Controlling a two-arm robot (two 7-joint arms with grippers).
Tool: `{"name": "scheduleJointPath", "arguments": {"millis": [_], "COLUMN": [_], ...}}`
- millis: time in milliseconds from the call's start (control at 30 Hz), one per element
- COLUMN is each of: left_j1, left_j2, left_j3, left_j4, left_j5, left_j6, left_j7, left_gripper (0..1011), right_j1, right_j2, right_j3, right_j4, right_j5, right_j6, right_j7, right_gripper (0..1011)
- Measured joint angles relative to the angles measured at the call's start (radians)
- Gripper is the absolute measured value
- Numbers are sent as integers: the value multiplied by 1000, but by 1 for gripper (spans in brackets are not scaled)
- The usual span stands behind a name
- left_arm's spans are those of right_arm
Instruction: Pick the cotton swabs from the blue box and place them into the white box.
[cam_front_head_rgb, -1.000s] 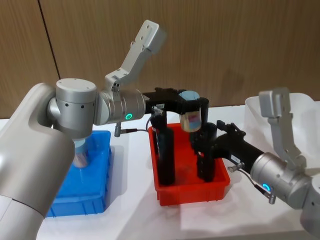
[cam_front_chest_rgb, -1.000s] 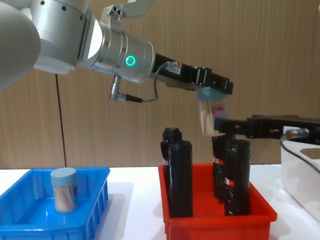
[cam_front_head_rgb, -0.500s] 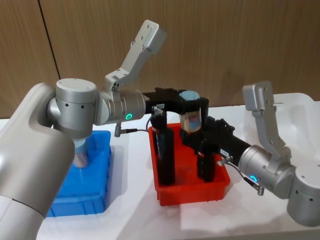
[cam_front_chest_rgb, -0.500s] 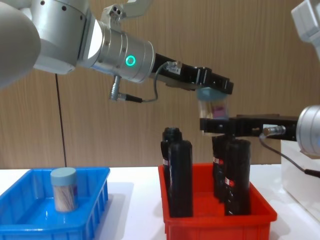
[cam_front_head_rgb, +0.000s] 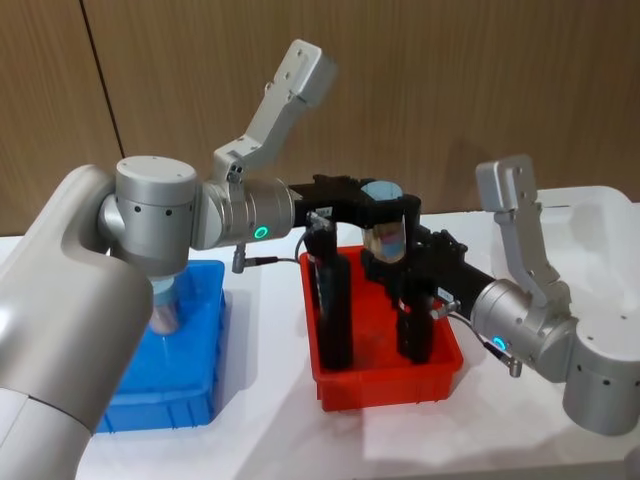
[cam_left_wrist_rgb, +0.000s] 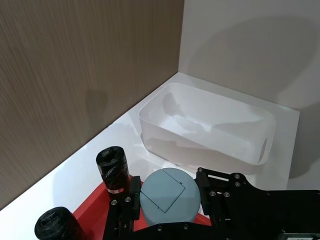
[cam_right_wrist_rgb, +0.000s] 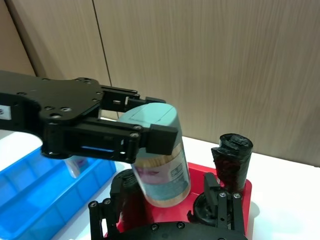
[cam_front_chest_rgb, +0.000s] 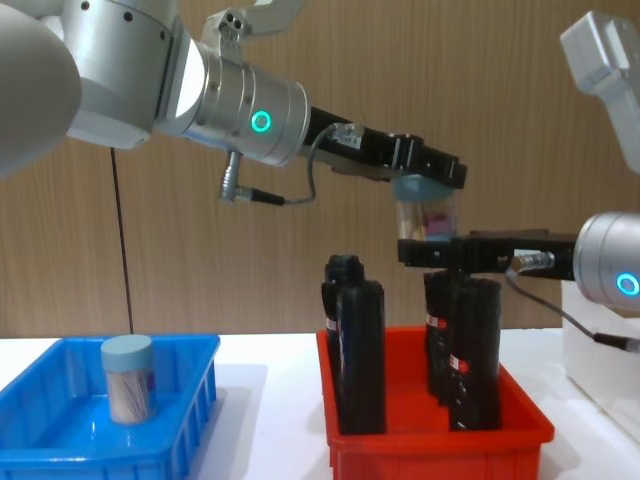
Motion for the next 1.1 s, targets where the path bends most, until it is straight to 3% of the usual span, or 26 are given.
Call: {"name": "scheduleJointPath", "arguments": {"millis": [467, 733, 833, 1100], "left_j1": [0, 0, 0, 0], "left_j2": [0, 0, 0, 0], "left_j3": [0, 0, 0, 0], "left_j4": [0, 0, 0, 0], "left_j5": [0, 0, 0, 1], "left_j6": [0, 0, 0, 0], "left_j7": [0, 0, 0, 2], "left_gripper": [670, 670, 671, 670], "right_j1": [32, 43, 45, 51], "right_j2": [-11, -17, -19, -22], "right_j3": [2, -2, -4, -6], "right_j4": [43, 55, 59, 66], "right_j5": [-9, -9, -8, -5], "right_j6": [-21, -29, -30, -30], "right_j7": [2, 15, 19, 21], "right_gripper": [996, 812, 693, 665]}}
